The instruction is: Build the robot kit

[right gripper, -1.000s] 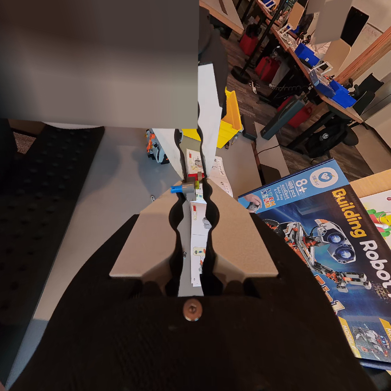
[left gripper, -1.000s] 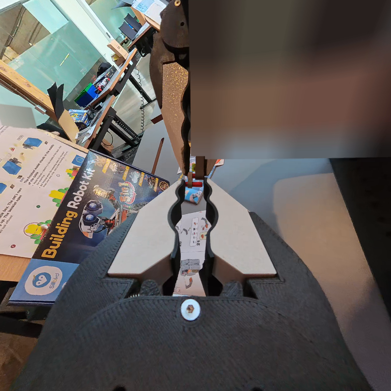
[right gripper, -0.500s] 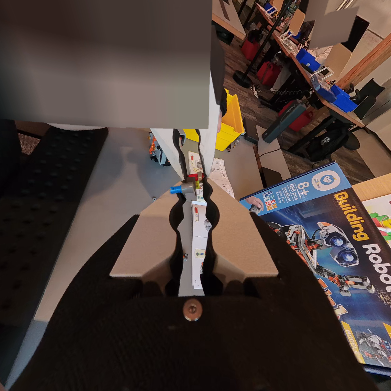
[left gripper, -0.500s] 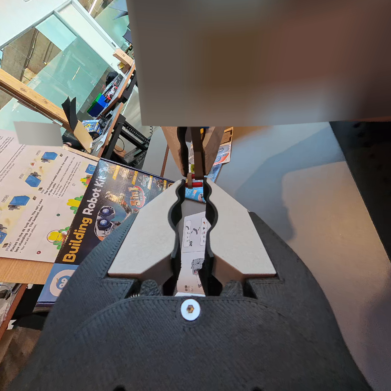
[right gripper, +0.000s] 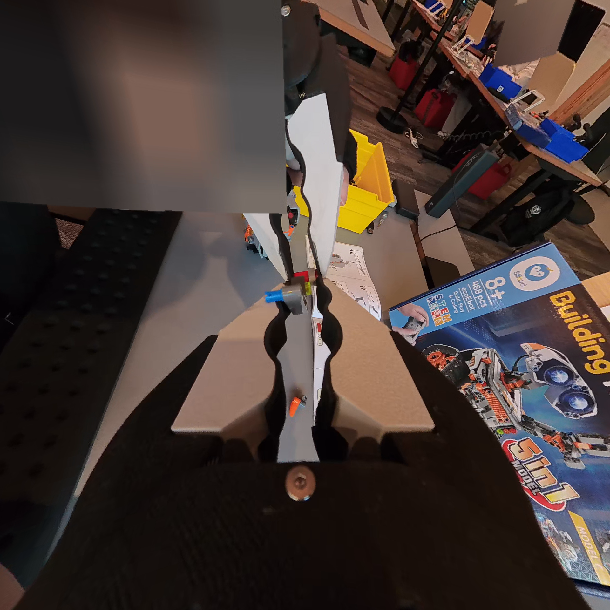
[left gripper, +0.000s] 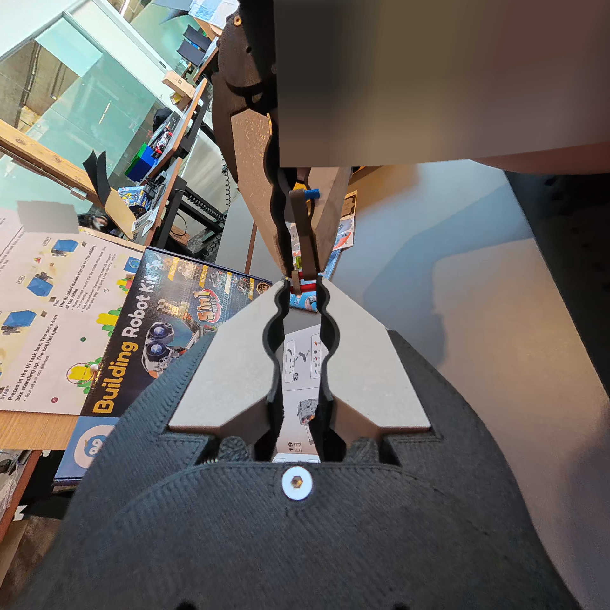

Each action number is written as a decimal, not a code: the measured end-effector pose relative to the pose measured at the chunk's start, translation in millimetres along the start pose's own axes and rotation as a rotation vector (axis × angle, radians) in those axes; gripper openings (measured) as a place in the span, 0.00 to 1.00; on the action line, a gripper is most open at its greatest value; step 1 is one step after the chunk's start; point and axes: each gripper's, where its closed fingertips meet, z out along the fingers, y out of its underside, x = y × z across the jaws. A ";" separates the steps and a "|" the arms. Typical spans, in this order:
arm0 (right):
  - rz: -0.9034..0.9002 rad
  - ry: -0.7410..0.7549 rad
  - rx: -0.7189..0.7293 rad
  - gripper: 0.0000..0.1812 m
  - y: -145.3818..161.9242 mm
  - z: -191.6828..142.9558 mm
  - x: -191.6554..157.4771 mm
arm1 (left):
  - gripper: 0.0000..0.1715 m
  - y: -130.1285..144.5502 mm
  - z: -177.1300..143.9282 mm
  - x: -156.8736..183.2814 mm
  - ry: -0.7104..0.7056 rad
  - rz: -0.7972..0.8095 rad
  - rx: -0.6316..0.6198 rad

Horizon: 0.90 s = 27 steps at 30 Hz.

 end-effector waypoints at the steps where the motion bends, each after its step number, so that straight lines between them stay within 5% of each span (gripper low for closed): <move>1: -0.002 0.001 0.002 0.08 -0.2 -0.1 0.3 | 0.08 0.1 0.1 0.1 0.001 -0.001 0.000; 27: 0.034 -0.040 -0.019 0.08 6.0 3.2 -4.1 | 0.08 5.1 2.1 6.0 0.048 0.003 -0.023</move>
